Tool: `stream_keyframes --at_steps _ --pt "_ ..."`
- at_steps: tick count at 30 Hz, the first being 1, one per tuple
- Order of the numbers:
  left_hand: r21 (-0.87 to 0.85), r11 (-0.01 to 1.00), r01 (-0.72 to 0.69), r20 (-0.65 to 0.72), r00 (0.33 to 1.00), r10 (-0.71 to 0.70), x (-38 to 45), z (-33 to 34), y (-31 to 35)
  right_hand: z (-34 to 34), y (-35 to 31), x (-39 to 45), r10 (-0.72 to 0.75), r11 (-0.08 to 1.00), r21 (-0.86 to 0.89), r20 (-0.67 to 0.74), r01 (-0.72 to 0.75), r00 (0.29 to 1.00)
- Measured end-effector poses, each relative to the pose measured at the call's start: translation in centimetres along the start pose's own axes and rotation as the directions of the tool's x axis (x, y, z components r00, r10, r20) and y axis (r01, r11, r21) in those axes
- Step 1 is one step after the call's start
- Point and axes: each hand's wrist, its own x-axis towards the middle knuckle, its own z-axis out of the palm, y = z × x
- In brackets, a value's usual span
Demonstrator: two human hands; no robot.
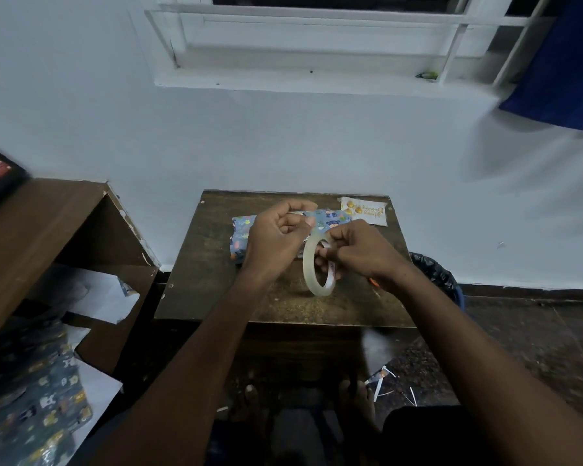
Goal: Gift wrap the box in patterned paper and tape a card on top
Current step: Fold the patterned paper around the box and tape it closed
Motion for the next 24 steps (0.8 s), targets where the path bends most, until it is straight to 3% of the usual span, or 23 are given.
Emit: stream_keyframes --at_steps 5,11,14,20,24 --pt "0.013 1.0 -0.024 0.153 0.988 0.022 -0.3 -0.2 0.5 -0.6 0.4 0.1 0.001 0.997 -0.077 -0.026 -0.003 1.0" --pt "0.07 0.995 -0.075 0.133 0.989 0.066 -1.1 0.4 0.8 -0.5 0.7 -0.2 -0.002 0.979 -0.202 -0.064 -0.011 0.998" --pt "0.105 0.99 -0.096 0.105 0.991 0.085 -1.4 0.9 1.0 -1.2 0.5 -0.4 -0.031 0.916 -0.401 -0.088 -0.007 0.996" --pt "0.212 0.96 -0.182 0.113 0.981 0.16 -2.0 1.0 1.1 -3.7 2.2 -1.9 0.077 0.732 -0.605 -0.384 -0.314 0.92" --pt "0.284 0.94 -0.187 0.13 0.979 0.155 -2.1 1.1 1.2 -3.1 3.4 -2.2 0.126 0.68 -0.635 -0.392 -0.367 0.911"
